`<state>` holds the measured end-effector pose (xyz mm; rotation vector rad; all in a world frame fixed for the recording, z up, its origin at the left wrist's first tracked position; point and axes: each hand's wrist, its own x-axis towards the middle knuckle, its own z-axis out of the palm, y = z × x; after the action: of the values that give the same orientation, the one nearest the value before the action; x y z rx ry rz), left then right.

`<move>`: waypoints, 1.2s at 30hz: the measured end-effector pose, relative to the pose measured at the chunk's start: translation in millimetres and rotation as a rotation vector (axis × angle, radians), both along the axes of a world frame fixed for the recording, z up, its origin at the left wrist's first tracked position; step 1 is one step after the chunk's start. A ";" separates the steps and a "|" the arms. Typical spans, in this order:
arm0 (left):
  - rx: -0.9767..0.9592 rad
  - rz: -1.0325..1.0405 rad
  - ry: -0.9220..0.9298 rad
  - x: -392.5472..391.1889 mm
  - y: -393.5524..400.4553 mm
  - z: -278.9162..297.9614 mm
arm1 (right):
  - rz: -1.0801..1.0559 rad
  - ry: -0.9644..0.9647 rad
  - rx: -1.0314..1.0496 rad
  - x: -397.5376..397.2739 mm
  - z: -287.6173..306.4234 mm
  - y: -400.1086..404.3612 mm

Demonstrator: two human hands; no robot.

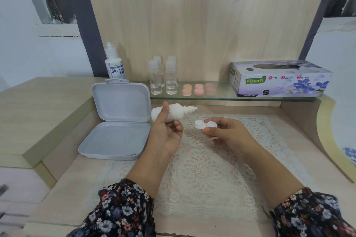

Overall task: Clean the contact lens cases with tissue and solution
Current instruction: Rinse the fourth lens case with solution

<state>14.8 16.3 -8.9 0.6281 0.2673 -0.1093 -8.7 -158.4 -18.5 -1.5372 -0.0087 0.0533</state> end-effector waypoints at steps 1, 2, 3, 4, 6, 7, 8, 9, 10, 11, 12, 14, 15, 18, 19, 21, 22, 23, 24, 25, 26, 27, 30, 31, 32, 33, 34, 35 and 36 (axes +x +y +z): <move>-0.012 0.001 0.008 0.4 0.2 -0.3 | -0.010 0.000 -0.035 -0.3 0.0 0.0; -0.021 0.000 0.014 0.6 0.4 -0.5 | -0.021 -0.002 -0.068 -0.5 0.0 0.1; -0.028 -0.001 0.018 1.0 0.5 -0.8 | -0.032 -0.005 -0.095 -0.4 0.0 0.1; -0.033 -0.001 0.021 1.4 0.7 -1.0 | -0.042 -0.011 -0.115 -0.2 -0.2 0.0; -0.038 -0.003 0.023 2.1 0.7 -1.4 | -0.058 -0.021 -0.140 0.2 -0.5 -0.5; -0.040 -0.004 0.024 2.3 0.7 -1.5 | -0.058 -0.020 -0.145 -0.3 -0.4 -1.0; -0.041 -0.005 0.024 2.3 0.5 -1.6 | -0.053 -0.016 -0.147 -0.7 -0.7 -1.6; -0.040 -0.006 0.023 2.2 0.5 -1.7 | -0.044 -0.010 -0.152 -1.3 -0.9 -2.0; -0.038 -0.008 0.021 2.2 0.5 -1.8 | -0.037 -0.004 -0.167 -1.8 -1.0 -2.0; -0.035 -0.009 0.019 2.2 0.5 -1.8 | -0.034 -0.002 -0.192 -2.0 -1.7 -2.0; -0.033 -0.010 0.018 2.2 0.6 -2.0 | -0.034 -0.003 -0.219 -2.1 -2.4 -1.8; -0.034 -0.009 0.018 2.5 0.8 -2.2 | -0.033 -0.005 -0.267 -1.9 -4.3 -1.4; -0.036 -0.008 0.018 2.5 0.9 -2.3 | -0.031 -0.007 -0.287 -1.6 -5.4 -1.3; -0.040 -0.004 0.018 3.5 0.8 -3.0 | -0.032 -0.014 -0.352 0.6 -9.3 -0.8; -0.043 -0.003 0.018 3.6 0.9 -3.2 | -0.030 -0.020 -0.384 1.3 -10.1 -0.8; -0.049 0.000 0.019 3.8 1.1 -3.7 | -0.017 -0.030 -0.454 2.0 -11.4 -0.6; -0.051 0.002 0.021 3.8 1.3 -4.0 | -0.011 -0.032 -0.488 1.9 -11.7 -0.2; -0.051 0.004 0.022 3.8 1.4 -3.8 | -0.004 -0.033 -0.518 1.8 -12.1 -0.1; -0.049 0.006 0.023 3.9 1.5 -3.8 | 0.000 -0.034 -0.540 1.4 -12.1 0.0; -0.047 0.006 0.024 3.8 1.5 -3.7 | 0.004 -0.033 -0.554 1.0 -11.9 0.0; -0.044 0.005 0.024 3.9 1.3 -3.5 | 0.007 -0.028 -0.564 0.4 -11.4 -0.1; -0.043 0.004 0.024 3.9 1.3 -3.5 | 0.012 -0.025 -0.574 0.5 -11.5 -0.5; -0.038 0.003 0.023 4.5 1.4 -3.8 | 0.016 -0.012 -0.633 0.6 -11.1 -1.9; -0.036 0.002 0.022 4.4 1.4 -3.8 | 0.013 -0.014 -0.664 1.5 -11.7 -2.8; -0.035 0.003 0.023 4.4 1.3 -4.0 | 0.010 -0.016 -0.692 2.4 -11.9 -3.6; -0.035 0.004 0.024 4.3 1.3 -4.1 | 0.008 -0.015 -0.710 3.1 -12.1 -4.7; -0.034 0.006 0.024 4.2 1.5 -4.3 | 0.006 -0.010 -0.720 3.2 -11.8 -5.7; -0.033 0.005 0.023 4.0 1.7 -4.4 | 0.005 -0.005 -0.724 3.3 -11.6 -7.1; -0.030 0.005 0.022 3.7 1.8 -4.3 | 0.003 0.001 -0.727 3.3 -11.3 -8.4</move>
<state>18.6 18.1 -13.2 0.5965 0.2883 -0.1153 -5.4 -166.8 -29.7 -2.2640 0.0111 0.0630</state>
